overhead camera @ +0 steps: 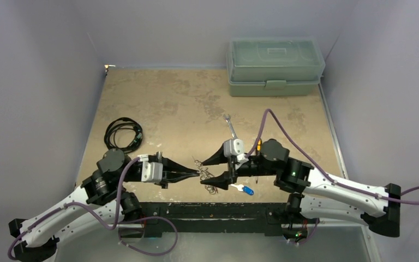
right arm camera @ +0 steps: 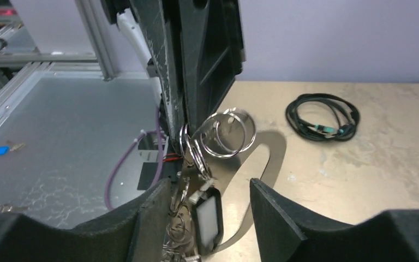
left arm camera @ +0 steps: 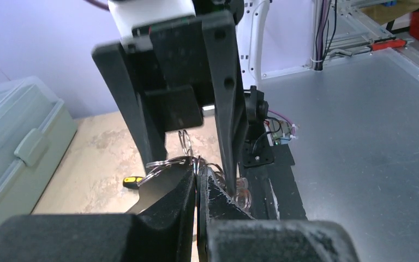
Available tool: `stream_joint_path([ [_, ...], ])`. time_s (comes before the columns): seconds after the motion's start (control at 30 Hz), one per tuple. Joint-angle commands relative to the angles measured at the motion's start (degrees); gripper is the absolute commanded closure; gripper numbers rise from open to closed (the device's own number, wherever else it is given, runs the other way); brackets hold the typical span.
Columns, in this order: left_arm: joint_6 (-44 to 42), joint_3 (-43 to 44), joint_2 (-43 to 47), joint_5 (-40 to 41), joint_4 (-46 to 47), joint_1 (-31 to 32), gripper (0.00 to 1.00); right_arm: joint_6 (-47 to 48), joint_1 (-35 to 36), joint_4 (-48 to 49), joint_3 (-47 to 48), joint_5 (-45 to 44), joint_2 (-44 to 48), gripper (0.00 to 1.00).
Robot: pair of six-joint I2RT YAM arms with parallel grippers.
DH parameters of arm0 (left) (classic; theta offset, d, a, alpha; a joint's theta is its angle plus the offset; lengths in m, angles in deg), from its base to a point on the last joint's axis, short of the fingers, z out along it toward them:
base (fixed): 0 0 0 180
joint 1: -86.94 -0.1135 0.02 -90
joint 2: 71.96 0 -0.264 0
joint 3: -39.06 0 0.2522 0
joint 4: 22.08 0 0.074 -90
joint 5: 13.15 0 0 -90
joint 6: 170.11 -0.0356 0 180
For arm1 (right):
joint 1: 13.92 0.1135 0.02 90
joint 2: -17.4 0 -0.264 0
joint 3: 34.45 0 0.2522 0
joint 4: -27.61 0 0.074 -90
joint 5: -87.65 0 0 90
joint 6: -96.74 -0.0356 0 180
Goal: Put the keys on the keyring
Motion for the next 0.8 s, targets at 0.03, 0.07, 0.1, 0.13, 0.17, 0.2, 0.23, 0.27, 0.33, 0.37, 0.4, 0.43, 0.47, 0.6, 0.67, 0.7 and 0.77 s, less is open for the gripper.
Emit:
stream_joint_path([
  [0.03, 4.04, -1.22, -0.20, -1.96, 10.37, -0.18, 1.00, -0.17, 0.05, 4.98, 1.84, 3.60, -5.04, 0.49],
  [0.07, 4.61, -1.64, -0.06, -2.09, 11.28, -0.17, 1.00, -0.06, 0.01, 5.25, 1.95, 3.12, -5.75, 0.53],
  [0.1, 4.73, -1.89, 0.06, -2.12, 11.74, -0.19, 1.00, 0.07, 0.05, 5.63, 2.08, 3.02, -6.20, 0.59],
  [0.13, 4.75, -2.03, 0.11, -2.03, 11.88, -0.19, 1.00, 0.12, 0.06, 6.08, 2.23, 2.95, -6.54, 0.64],
  [0.17, 4.73, -2.11, 0.08, -1.86, 11.86, -0.27, 1.00, 0.18, 0.06, 6.64, 2.30, 2.87, -6.65, 0.70],
  [0.2, 4.75, -2.14, -0.01, -1.62, 11.95, -0.23, 1.00, 0.28, 0.06, 7.06, 2.44, 3.01, -6.56, 0.76],
  [0.23, 4.75, -2.29, -0.09, -1.57, 12.08, -0.20, 1.00, 0.30, 0.06, 7.43, 2.54, 3.40, -6.19, 0.79],
  [0.27, 5.54, -2.39, -0.14, -1.56, 12.30, -0.24, 1.00, 0.38, 0.06, 7.64, 2.60, 4.55, -5.60, 0.78],
  [0.33, 6.84, -2.35, -0.15, -1.82, 12.45, -0.20, 1.00, 0.73, 0.06, 7.71, 2.24, 6.47, -3.62, 0.50],
  [0.37, 6.86, -2.19, -0.14, -1.76, 12.27, -0.17, 1.00, 0.74, -0.03, 7.75, 1.33, 7.08, -2.47, 0.25],
  [0.4, 6.82, -1.87, -0.07, -1.65, 11.93, -0.21, 1.00, 0.74, -0.10, 7.68, 0.70, 7.80, -1.41, 0.13],
  [0.43, 6.69, -1.58, 0.09, -1.65, 11.49, -0.16, 1.00, 0.81, -0.27, 7.52, 0.20, 8.75, -0.37, 0.06],
  [0.47, 6.55, -1.24, 0.12, -1.59, 11.09, -0.20, 1.00, 0.83, -0.48, 7.51, -0.42, 10.06, 0.47, 0.02],
  [0.6, 5.96, 0.81, -0.64, -4.51, 9.58, -0.14, 1.00, -0.54, -3.08, 9.02, -2.25, 15.00, 2.70, 0.01],
  [0.67, 6.12, 1.92, -1.51, -6.76, 9.55, -0.19, 1.00, -1.58, -5.77, 10.03, -2.52, 18.43, 2.64, 0.01],
  [0.7, 6.14, 2.30, -1.80, -7.67, 9.55, -0.19, 1.00, -2.69, -7.29, 10.55, -2.50, 21.11, 2.33, 0.01],
  [0.77, 6.44, 3.29, -2.19, -9.84, 9.89, -0.18, 1.00, -4.67, -10.36, 12.54, -2.52, 25.68, 1.23, 0.01],
])
